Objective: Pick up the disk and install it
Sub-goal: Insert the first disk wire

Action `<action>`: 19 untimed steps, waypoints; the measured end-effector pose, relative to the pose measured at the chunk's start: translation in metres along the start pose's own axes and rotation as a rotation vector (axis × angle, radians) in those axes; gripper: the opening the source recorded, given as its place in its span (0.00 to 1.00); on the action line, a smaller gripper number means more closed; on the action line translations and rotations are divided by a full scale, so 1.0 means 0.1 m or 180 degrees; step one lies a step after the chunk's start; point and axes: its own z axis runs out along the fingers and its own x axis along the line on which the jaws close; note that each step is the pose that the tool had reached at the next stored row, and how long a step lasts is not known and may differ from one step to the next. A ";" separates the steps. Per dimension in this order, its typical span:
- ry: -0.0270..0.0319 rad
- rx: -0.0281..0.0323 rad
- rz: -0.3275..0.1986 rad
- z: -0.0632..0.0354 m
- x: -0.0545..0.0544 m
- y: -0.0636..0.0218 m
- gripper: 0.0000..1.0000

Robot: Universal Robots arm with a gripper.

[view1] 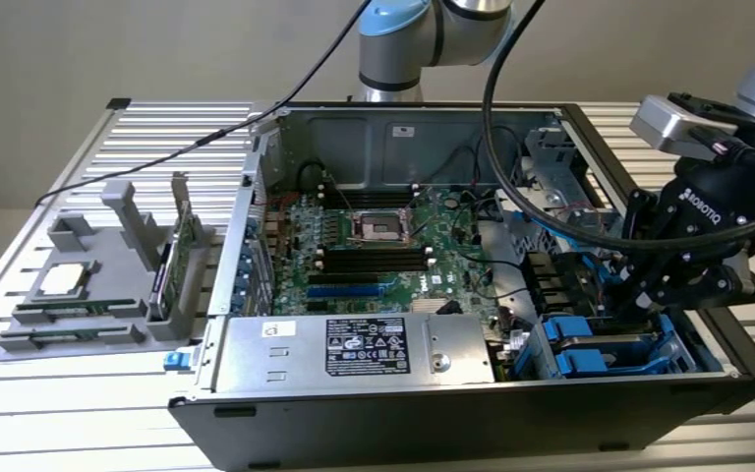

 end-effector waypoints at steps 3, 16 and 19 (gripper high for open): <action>0.0001 0.0001 -0.0006 0.003 0.00 -0.001 0.17; 0.0009 0.0008 -0.0040 0.012 0.00 -0.004 0.17; 0.0011 0.0009 -0.0048 0.012 0.00 -0.005 0.17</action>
